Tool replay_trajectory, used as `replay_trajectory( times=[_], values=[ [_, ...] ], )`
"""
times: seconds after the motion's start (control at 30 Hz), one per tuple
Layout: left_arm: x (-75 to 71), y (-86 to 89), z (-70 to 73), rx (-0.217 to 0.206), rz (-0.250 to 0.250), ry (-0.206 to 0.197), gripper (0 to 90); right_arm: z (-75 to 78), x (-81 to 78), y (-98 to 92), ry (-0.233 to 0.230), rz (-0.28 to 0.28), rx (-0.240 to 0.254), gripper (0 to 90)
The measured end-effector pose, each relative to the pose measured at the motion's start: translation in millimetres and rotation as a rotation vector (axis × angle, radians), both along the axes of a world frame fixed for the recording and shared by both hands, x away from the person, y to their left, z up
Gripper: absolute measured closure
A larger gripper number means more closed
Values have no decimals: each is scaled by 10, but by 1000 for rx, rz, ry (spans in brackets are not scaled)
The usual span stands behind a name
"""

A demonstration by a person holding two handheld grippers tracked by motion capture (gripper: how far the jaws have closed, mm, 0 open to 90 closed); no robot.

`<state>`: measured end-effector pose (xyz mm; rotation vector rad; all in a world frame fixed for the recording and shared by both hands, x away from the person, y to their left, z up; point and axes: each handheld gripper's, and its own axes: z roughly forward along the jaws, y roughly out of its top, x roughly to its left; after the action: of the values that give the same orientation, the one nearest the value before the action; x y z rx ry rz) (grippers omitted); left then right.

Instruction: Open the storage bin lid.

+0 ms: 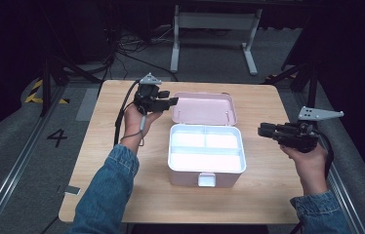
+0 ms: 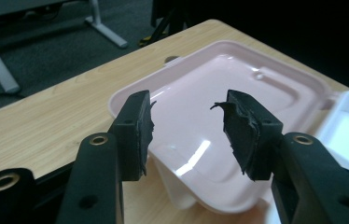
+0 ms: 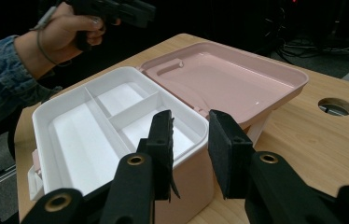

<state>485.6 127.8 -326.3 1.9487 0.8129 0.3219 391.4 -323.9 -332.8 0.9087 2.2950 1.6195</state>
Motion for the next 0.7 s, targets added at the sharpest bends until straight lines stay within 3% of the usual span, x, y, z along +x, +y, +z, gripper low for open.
replay_trajectory(
  times=[0.17, 0.3, 0.37, 0.5, 0.57, 0.7],
  values=[
    [-259, 130, 114, -18, -16, -24, 502, 36, 34, -17, 8, -2, -4, 672],
    [-492, 243, 170, 13, -22, -48, 498, 52, 96, -29, 9, 0, -38, 638],
    [-610, 303, 179, 4, -28, -49, 497, 66, 128, -44, 21, -4, -45, 630],
    [-816, 406, 157, 0, -27, -72, 498, 84, 170, -57, 17, -17, -56, 622],
    [-879, 458, 123, 1, -35, -50, 497, 80, 186, -50, 18, -16, -66, 621],
    [-989, 554, 28, 54, -3, -37, 496, 75, 224, -35, 21, -16, -74, 613]
  ],
)
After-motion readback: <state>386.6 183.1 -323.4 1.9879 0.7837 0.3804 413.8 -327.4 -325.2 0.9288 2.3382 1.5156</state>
